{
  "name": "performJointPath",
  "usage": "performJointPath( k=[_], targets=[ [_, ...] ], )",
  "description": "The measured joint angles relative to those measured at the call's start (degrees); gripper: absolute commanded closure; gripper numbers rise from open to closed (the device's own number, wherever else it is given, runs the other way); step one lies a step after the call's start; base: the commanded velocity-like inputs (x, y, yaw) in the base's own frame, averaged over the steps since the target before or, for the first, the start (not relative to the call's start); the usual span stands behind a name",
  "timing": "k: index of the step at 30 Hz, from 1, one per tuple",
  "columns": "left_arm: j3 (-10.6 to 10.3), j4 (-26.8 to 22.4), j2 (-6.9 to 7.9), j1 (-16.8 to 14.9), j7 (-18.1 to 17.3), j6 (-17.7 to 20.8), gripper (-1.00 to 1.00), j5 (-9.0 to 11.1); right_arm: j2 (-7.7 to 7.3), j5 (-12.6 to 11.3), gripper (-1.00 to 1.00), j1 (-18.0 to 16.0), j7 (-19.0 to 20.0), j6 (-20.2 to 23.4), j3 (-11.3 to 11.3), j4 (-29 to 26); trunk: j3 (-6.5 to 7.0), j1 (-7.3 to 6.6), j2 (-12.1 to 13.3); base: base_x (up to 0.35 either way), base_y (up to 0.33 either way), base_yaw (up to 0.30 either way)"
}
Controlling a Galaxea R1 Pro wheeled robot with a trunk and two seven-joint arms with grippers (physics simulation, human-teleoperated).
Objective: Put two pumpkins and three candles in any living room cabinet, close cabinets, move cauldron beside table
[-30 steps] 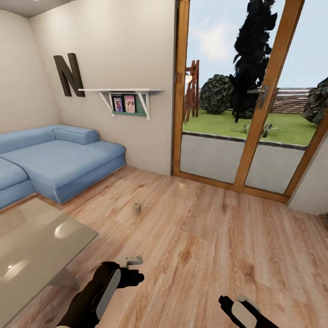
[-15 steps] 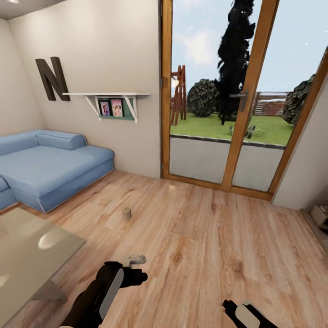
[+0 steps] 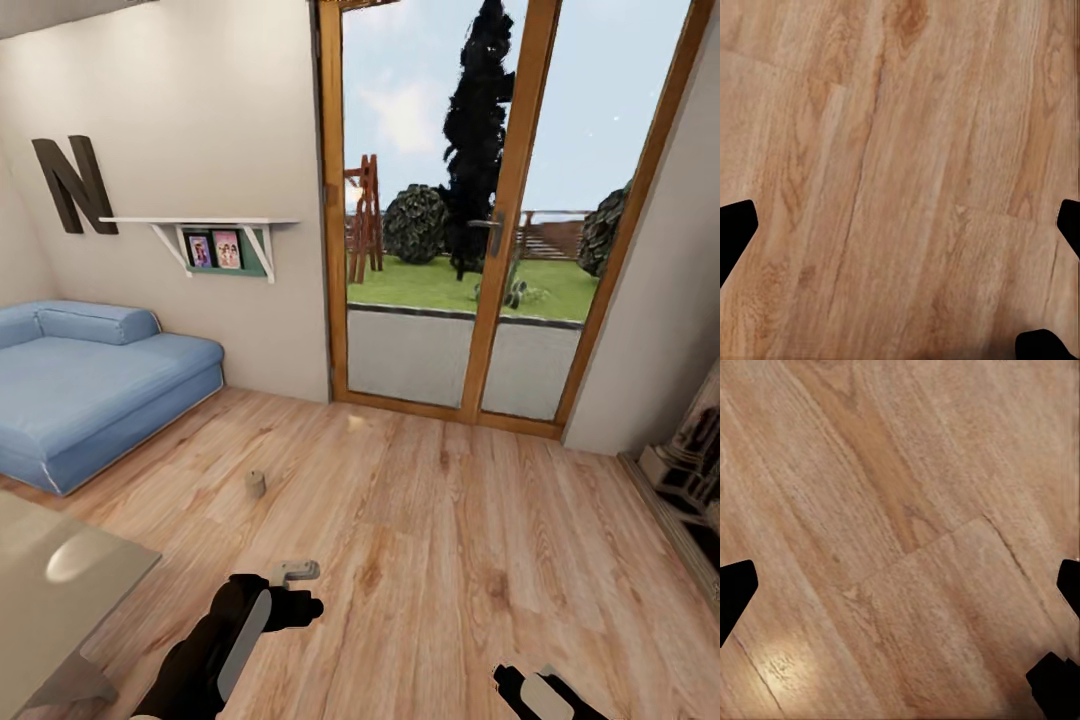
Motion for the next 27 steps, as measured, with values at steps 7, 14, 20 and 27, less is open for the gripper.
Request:
performJointPath(
  k=[7,14,20,27],
  targets=[
    [0.0,0.0,-0.05,0.0,0.1,0.0,-1.00,-0.1,-0.04,0.0,-1.00,0.0,0.0,0.0,0.0,0.5,1.60,-1.54,2.8,0.000,0.000,-0.215],
    [0.0,0.5,0.00,0.0,0.0,-0.1,-1.00,-0.1,-0.02,0.0,-1.00,0.0,0.0,0.0,0.0,0.5,2.94,-3.07,5.6,0.000,0.000,-0.228],
    [0.0,3.8,0.07,0.0,0.2,-1.4,-1.00,-0.1,-0.02,0.0,-1.00,0.0,0.0,0.1,0.0,0.5,4.01,-4.39,8.0,0.000,0.000,-0.230],
    [0.0,11.2,0.43,0.0,0.3,-6.4,-1.00,-0.5,0.05,0.1,-1.00,0.1,0.1,0.1,0.2,1.3,5.12,-5.93,10.8,0.000,0.000,-0.207]
  ],
)
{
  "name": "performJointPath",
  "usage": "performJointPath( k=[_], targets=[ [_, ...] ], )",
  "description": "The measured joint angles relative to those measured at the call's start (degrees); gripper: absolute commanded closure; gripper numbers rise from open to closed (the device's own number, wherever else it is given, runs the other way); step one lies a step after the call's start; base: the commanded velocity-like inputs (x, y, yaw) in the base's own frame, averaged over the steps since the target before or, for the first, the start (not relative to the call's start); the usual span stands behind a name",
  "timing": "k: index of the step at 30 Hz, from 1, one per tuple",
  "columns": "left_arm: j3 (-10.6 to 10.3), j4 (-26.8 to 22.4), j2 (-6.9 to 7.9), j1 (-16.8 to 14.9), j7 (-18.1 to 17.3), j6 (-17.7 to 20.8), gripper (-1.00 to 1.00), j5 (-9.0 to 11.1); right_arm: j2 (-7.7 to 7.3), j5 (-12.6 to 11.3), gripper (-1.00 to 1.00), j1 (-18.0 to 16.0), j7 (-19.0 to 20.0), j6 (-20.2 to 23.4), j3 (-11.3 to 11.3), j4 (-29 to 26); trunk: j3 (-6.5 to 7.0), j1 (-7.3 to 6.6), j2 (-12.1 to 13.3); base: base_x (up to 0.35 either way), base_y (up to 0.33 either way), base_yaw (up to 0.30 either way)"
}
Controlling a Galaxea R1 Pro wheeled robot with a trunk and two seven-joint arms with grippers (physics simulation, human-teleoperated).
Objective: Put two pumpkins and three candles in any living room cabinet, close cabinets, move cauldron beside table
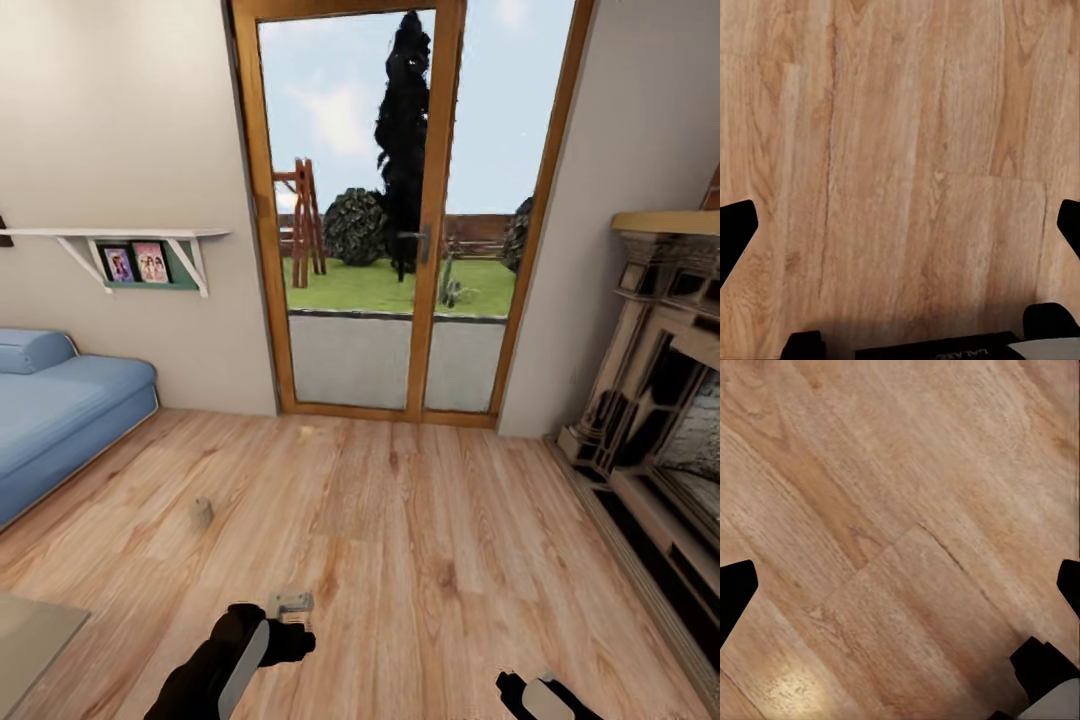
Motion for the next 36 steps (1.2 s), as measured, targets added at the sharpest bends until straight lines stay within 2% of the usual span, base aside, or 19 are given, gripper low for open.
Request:
performJointPath(
  k=[4,6,10,12,16,17,18,19,20,22,25,30,33,36],
  targets=[
    [-0.1,8.7,0.28,0.0,0.0,-7.0,-1.00,-0.1,0.37,0.2,-1.00,0.0,0.0,-0.1,0.1,2.5,0.59,-0.88,1.6,0.000,0.000,-0.142],
    [-0.1,13.7,0.78,0.0,0.0,-11.6,-1.00,-0.1,0.55,0.3,-1.00,0.0,0.0,-0.7,0.2,4.1,0.89,-1.32,2.4,0.000,0.000,-0.096],
    [0.0,23.8,2.86,0.0,0.1,-22.4,-1.00,-0.1,1.00,0.5,-1.00,0.1,0.1,-5.8,0.3,7.3,1.47,-2.20,4.0,0.000,0.000,-0.044],
    [-0.1,28.6,3.46,0.0,0.1,-27.7,-1.00,0.0,1.92,0.6,-1.00,0.1,0.1,-8.6,0.4,8.5,1.76,-2.64,4.8,0.000,0.000,-0.009],
    [-0.2,32.0,4.68,0.0,0.1,-32.1,-1.00,0.0,2.97,1.3,-1.00,0.6,0.1,-10.6,0.4,9.5,2.33,-3.51,6.4,0.000,0.000,-0.003],
    [-0.2,33.6,5.35,0.0,0.1,-34.2,-1.00,0.0,3.40,2.6,-1.00,1.9,0.1,-11.9,0.4,9.9,2.46,-3.73,6.8,0.000,0.000,-0.001],
    [-0.2,34.2,5.53,0.0,0.1,-35.0,-1.00,0.0,3.54,3.4,-1.00,2.5,0.1,-12.4,0.5,10.0,2.61,-3.95,7.2,0.000,0.000,0.000],
    [-0.1,35.2,5.78,0.0,0.1,-36.3,-1.00,0.1,3.73,5.2,-1.00,3.4,0.1,-13.3,0.7,10.2,2.76,-4.17,7.6,0.000,0.000,0.000],
    [0.0,36.3,6.16,0.0,0.1,-37.8,-1.00,0.1,3.91,8.5,-1.00,4.3,0.0,-14.6,0.9,10.3,2.92,-4.39,8.0,0.000,0.000,0.000],
    [0.0,37.1,6.61,0.0,0.1,-38.8,-1.00,0.1,4.22,12.9,-1.00,4.9,0.0,-15.7,1.1,10.4,3.27,-4.83,8.8,0.000,0.000,0.000],
    [0.0,37.5,6.87,0.0,0.1,-39.4,-1.00,0.1,4.91,15.9,-1.00,5.2,0.0,-16.1,1.3,10.4,3.80,-5.49,10.0,0.000,0.000,0.000],
    [-0.1,37.7,7.01,0.2,0.1,-39.6,-1.00,0.2,6.09,17.7,-1.00,5.3,0.1,-16.0,1.8,10.5,4.16,-5.94,10.8,0.000,0.000,0.000],
    [0.0,37.7,7.04,0.3,0.1,-39.7,-1.00,0.2,6.33,19.8,-1.00,5.3,0.1,-15.9,2.7,10.5,4.16,-5.94,10.8,0.000,0.000,0.000],
    [-0.1,37.7,7.04,0.5,0.0,-40.1,-1.00,0.1,6.43,20.7,-1.00,5.4,0.1,-15.9,3.0,10.5,4.16,-5.94,10.8,0.000,0.000,0.000]
  ],
)
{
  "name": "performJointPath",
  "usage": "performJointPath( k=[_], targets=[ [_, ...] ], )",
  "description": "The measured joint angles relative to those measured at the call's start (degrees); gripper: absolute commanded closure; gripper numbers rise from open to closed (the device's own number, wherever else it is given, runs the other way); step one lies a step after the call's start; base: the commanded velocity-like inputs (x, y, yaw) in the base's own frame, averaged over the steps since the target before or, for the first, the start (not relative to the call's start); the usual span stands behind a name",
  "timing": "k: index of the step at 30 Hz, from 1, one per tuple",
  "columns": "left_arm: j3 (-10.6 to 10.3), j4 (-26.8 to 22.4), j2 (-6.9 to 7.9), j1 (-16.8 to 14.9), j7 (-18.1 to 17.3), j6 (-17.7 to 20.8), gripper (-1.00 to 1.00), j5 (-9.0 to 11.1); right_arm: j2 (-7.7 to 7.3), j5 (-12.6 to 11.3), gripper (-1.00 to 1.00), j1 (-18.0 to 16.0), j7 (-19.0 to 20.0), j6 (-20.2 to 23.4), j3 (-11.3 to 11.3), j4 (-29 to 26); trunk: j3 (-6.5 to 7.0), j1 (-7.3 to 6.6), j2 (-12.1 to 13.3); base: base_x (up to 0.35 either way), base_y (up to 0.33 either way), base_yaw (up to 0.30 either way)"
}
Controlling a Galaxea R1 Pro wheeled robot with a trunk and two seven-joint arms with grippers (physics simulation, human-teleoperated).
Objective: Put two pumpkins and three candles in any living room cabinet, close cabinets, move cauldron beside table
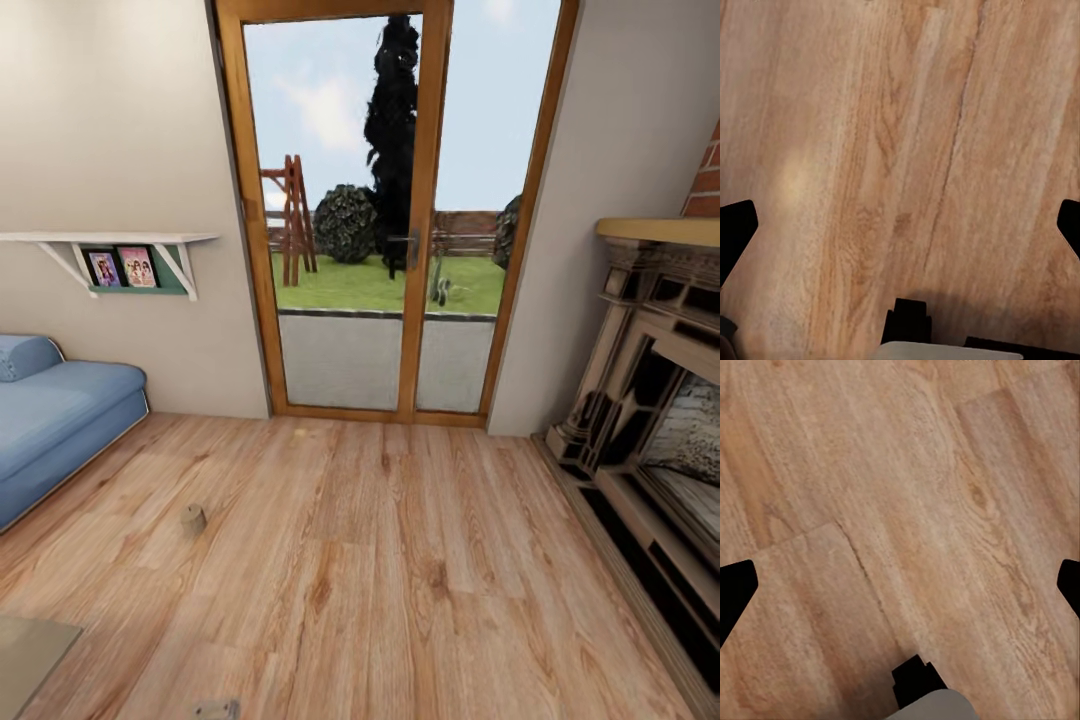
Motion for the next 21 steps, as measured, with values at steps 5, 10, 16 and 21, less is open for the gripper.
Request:
performJointPath(
  k=[5,10,16,21],
  targets=[
    [-0.2,0.0,0.00,0.6,-0.1,-5.9,-1.00,0.0,0.17,0.4,-1.00,0.0,0.0,0.0,0.1,0.0,0.00,0.00,0.0,0.001,0.000,0.000],
    [-0.3,0.3,0.06,0.8,-0.1,-8.0,-1.00,0.1,0.29,0.5,-1.00,0.0,0.0,-0.2,0.1,0.0,0.00,0.00,0.0,0.147,0.000,0.000],
    [-0.3,1.0,0.40,0.9,-0.1,-8.7,-1.00,0.0,0.36,0.3,-1.00,0.0,-0.1,-0.4,0.1,-0.3,0.00,0.00,0.0,0.212,0.000,0.000],
    [-0.3,1.0,0.44,0.9,0.0,-8.9,-1.00,0.1,0.39,0.2,-1.00,0.0,-0.1,-0.1,0.1,-0.4,-0.08,0.00,0.0,0.091,0.000,0.000]
  ],
)
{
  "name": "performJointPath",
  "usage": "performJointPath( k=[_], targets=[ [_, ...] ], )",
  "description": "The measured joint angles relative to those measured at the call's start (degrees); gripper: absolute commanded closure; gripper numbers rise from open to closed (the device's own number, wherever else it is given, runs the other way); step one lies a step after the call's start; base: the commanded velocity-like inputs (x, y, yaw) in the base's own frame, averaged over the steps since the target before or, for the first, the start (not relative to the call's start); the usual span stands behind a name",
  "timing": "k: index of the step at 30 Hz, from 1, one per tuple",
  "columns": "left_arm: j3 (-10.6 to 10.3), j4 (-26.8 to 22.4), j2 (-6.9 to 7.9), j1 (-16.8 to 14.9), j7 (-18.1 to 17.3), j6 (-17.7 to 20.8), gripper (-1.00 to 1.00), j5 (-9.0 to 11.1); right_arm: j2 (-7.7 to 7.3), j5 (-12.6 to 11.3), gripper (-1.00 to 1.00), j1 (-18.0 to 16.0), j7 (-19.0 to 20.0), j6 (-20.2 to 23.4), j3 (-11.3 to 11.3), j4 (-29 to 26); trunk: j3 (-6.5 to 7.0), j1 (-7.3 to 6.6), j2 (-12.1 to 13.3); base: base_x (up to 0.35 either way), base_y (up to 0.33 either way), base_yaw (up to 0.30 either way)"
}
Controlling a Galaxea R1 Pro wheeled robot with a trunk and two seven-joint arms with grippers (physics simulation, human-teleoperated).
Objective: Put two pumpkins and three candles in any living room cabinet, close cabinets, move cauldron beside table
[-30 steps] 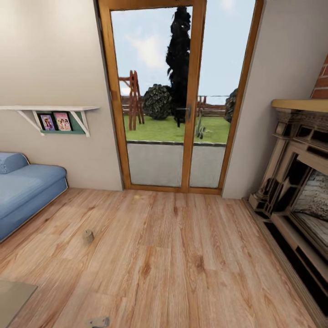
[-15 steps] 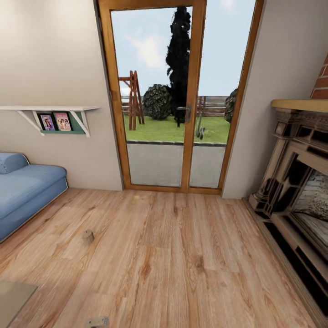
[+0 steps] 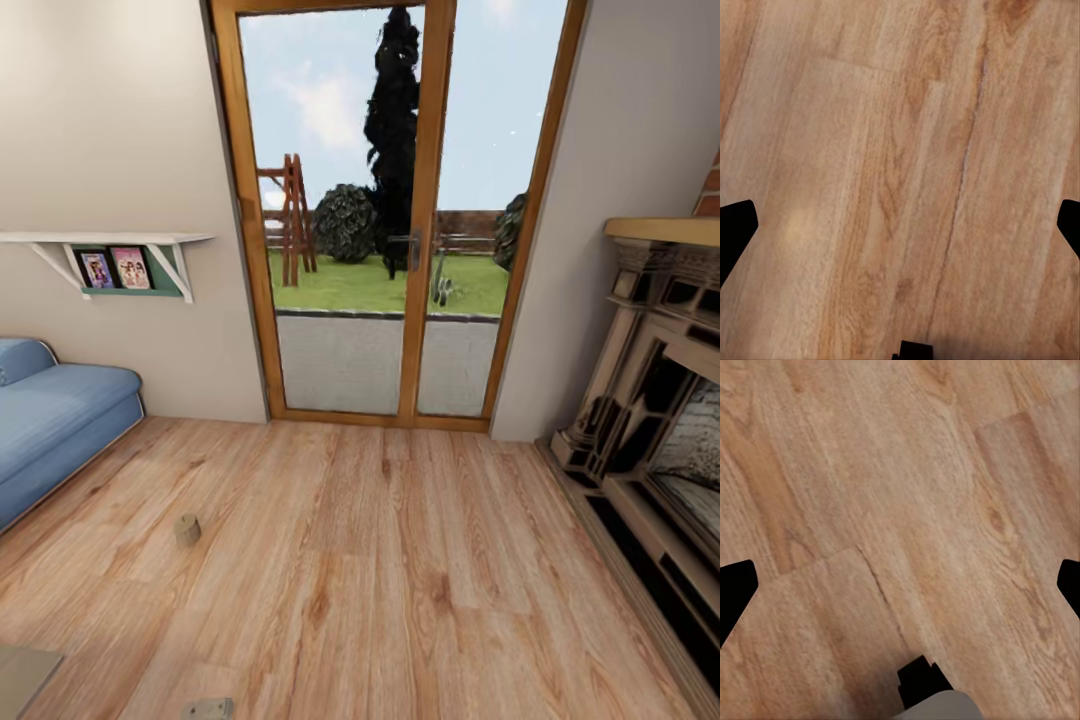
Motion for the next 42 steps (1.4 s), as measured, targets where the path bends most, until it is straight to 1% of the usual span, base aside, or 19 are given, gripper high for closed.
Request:
performJointPath(
  k=[11,42],
  targets=[
    [0.0,0.0,0.01,0.0,0.0,-0.3,-1.00,-0.1,-0.04,-0.1,-1.00,0.0,0.1,1.4,-0.1,0.0,-0.94,0.00,0.0,0.008,0.000,0.000],
    [-0.1,0.0,0.01,0.1,0.0,-0.4,-1.00,-0.1,0.00,0.1,-1.00,0.0,0.2,1.6,0.1,0.0,-3.87,0.00,0.0,0.000,0.000,0.000]
  ],
)
